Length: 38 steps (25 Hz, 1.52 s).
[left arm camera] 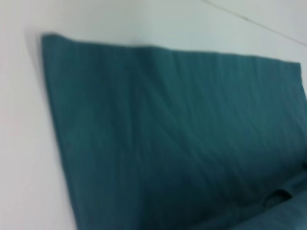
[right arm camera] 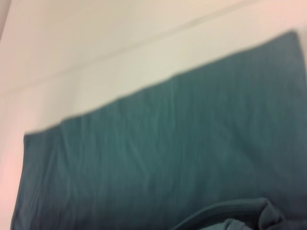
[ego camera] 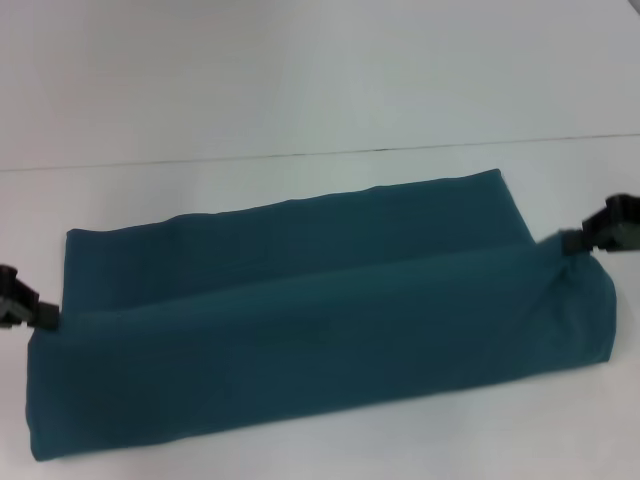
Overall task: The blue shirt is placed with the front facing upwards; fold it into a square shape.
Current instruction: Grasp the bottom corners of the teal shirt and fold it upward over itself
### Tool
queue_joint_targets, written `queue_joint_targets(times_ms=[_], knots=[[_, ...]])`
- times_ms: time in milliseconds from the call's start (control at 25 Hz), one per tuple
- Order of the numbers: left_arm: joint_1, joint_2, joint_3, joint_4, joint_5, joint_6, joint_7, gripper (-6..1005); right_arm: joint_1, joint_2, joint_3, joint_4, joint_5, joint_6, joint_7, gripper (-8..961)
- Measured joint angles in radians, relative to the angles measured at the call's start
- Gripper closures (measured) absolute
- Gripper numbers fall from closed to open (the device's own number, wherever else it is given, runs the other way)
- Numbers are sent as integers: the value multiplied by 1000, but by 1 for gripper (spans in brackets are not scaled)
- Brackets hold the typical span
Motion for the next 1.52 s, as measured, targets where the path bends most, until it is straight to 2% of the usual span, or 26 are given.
queue_joint_targets(times_ms=[160, 360, 560, 920, 1120, 1520], knots=[[-26, 7, 37, -31, 9, -94, -41, 999, 18, 7, -1, 0, 23, 78, 17, 900], [-56, 5, 97, -60, 25, -202, -93, 998, 54, 25, -18, 8, 23, 175, 39, 893], [-85, 3, 153, -99, 36, -326, -143, 998, 80, 42, -96, 22, 21, 315, 81, 885], [-132, -26, 183, -180, 109, -530, -160, 998, 127, 72, -258, 116, -5, 559, 143, 872], [-134, -38, 183, -187, 117, -617, -161, 999, 149, 97, -291, 126, -75, 654, 191, 865], [-143, -52, 204, -244, 131, -738, -161, 998, 187, 109, -334, 203, -92, 794, 200, 850]])
